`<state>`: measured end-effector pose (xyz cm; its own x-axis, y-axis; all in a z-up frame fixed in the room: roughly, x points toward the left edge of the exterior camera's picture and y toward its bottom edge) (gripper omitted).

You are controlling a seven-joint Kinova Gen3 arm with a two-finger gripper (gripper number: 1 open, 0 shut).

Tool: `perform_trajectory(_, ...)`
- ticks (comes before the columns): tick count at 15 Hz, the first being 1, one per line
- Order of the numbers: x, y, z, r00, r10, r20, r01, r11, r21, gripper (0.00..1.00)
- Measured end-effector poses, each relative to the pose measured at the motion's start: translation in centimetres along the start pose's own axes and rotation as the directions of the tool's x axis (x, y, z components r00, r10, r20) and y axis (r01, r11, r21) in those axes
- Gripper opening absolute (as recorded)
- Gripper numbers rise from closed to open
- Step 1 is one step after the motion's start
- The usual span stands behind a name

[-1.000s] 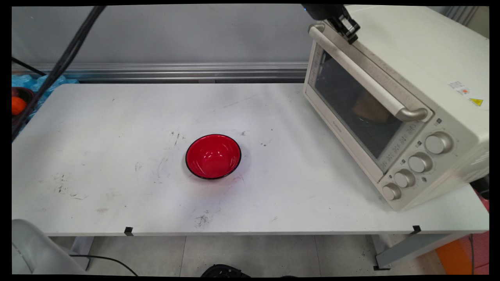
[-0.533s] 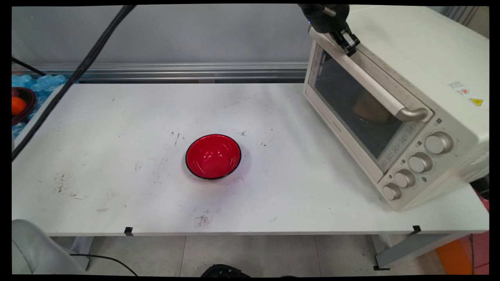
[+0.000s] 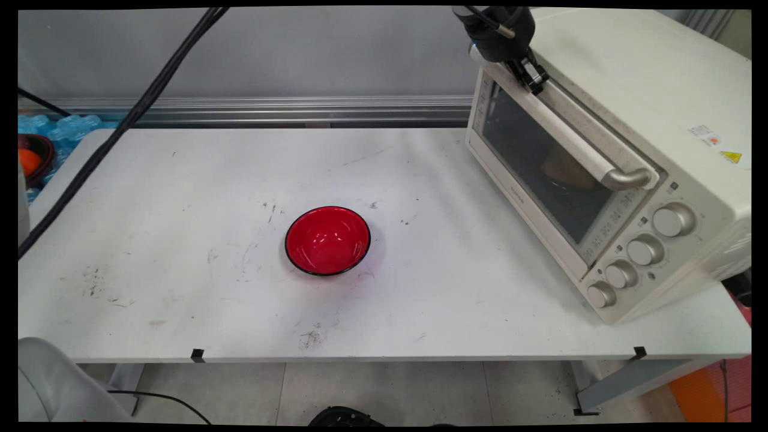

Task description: Open the oven

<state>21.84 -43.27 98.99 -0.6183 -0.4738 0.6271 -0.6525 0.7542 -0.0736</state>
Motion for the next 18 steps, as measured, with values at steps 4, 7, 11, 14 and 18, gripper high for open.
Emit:
perform_trajectory(4,-0.5,0.0,-0.2,1.0,0.008,0.015,-0.008,1.0,0.0,0.0)
perform_trajectory(7,-1.2,0.0,-0.3,0.999,0.013,0.03,-0.013,1.0,-0.002,0.0)
perform_trajectory(11,-2.5,0.1,-0.5,0.998,0.016,0.056,-0.016,1.0,-0.007,0.0)
perform_trajectory(14,-3.4,0.2,-0.5,0.997,0.019,0.074,-0.018,1.0,-0.011,0.0)
perform_trajectory(18,-4.6,0.4,-0.5,0.995,0.022,0.096,-0.02,1.0,-0.018,0.0)
